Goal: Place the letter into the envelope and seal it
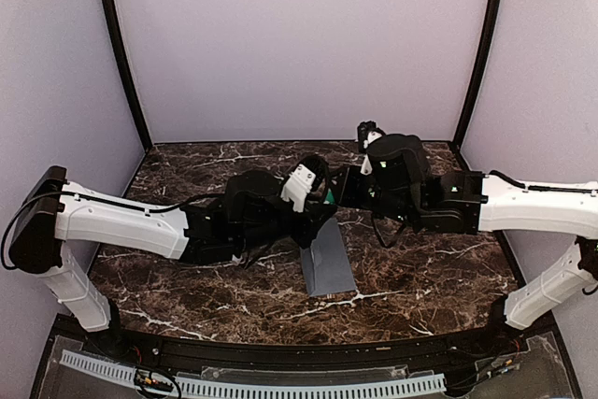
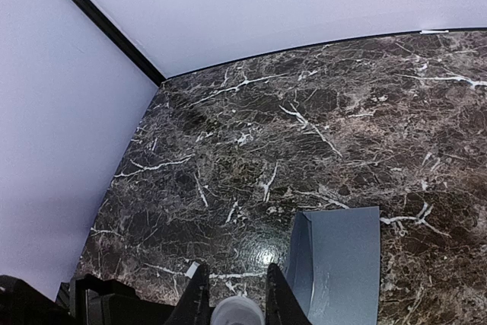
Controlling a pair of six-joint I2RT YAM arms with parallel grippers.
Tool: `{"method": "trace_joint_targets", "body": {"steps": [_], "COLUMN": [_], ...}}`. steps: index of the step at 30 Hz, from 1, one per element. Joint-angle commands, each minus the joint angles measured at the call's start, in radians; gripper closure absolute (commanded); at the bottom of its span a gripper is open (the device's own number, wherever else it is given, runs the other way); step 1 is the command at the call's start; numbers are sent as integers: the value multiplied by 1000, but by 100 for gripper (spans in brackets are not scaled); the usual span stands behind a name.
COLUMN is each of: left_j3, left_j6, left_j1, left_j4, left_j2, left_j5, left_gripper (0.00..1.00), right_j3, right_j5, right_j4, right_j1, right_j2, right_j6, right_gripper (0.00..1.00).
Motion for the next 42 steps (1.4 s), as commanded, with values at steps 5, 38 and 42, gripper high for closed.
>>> {"method": "trace_joint_targets", "body": {"steps": [5,38,42], "left_j3": [46,4,30], "left_j6": [14,229,259], "left_j1": [25,26,26], "left_j4": [90,-85,-125], "left_j2": [2,-20,-1], "left_j5": [-163,530,591], "left_gripper": [100,100,100], "right_j3": [63,-98,-102], "right_j5": [71,-551,-621], "right_j4": [-159,-348,-359], "right_j1": [24,-94,-94], "right_j2": [38,-260,-256], "right_j6": [104,-251,-245], "right_gripper": [100,34,37]}}
